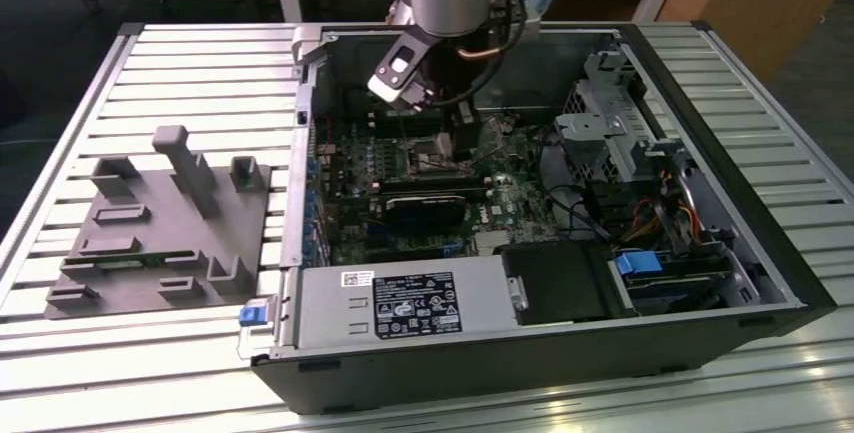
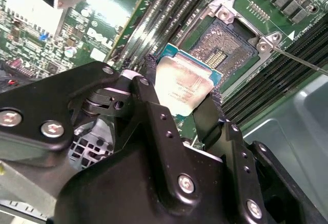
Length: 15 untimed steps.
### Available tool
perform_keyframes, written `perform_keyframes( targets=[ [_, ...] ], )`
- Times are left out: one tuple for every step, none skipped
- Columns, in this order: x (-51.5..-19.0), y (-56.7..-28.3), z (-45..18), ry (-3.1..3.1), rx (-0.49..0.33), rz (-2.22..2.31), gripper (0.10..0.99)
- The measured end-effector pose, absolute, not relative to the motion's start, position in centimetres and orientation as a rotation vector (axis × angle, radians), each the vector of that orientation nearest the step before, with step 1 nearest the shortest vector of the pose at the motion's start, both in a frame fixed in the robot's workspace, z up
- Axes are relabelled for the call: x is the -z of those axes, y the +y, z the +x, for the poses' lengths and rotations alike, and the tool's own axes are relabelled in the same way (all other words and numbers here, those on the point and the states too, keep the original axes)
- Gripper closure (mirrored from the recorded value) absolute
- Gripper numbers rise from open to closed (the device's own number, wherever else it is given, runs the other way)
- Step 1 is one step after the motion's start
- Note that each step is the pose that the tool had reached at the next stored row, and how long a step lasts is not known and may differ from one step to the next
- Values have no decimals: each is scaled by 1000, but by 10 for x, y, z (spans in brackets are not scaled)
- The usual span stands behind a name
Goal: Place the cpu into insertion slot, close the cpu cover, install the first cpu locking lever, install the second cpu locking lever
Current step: 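Place the cpu into insertion slot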
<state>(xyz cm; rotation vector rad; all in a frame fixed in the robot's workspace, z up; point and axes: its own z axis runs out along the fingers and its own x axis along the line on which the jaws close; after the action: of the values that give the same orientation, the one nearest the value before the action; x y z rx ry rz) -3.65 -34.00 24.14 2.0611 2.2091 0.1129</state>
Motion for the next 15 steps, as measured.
perform_keyframes(
  targets=[
    [-241,-339,-37,2209,-113,2061,545],
    [-240,-337,-37,2209,-113,2061,545],
    [-239,-336,-37,2209,-113,2061,545],
    [-238,-335,-38,2209,-113,2061,545],
    [-237,-334,-39,2208,-113,2062,545],
    [-236,-333,-39,2208,-113,2062,545],
    [-234,-332,-40,2208,-113,2062,545],
    [-233,-331,-41,2208,-113,2062,545],
    [-232,-331,-42,2208,-113,2063,545],
    [-231,-330,-43,2207,-112,2063,545],
    [-230,-330,-44,2207,-112,2063,545],
    [-229,-329,-45,2206,-112,2063,545],
    [-228,-329,-46,2206,-112,2064,545],
    [-227,-329,-47,2205,-111,2065,545],
    [-225,-328,-49,2203,-111,2066,545]
  ],
)
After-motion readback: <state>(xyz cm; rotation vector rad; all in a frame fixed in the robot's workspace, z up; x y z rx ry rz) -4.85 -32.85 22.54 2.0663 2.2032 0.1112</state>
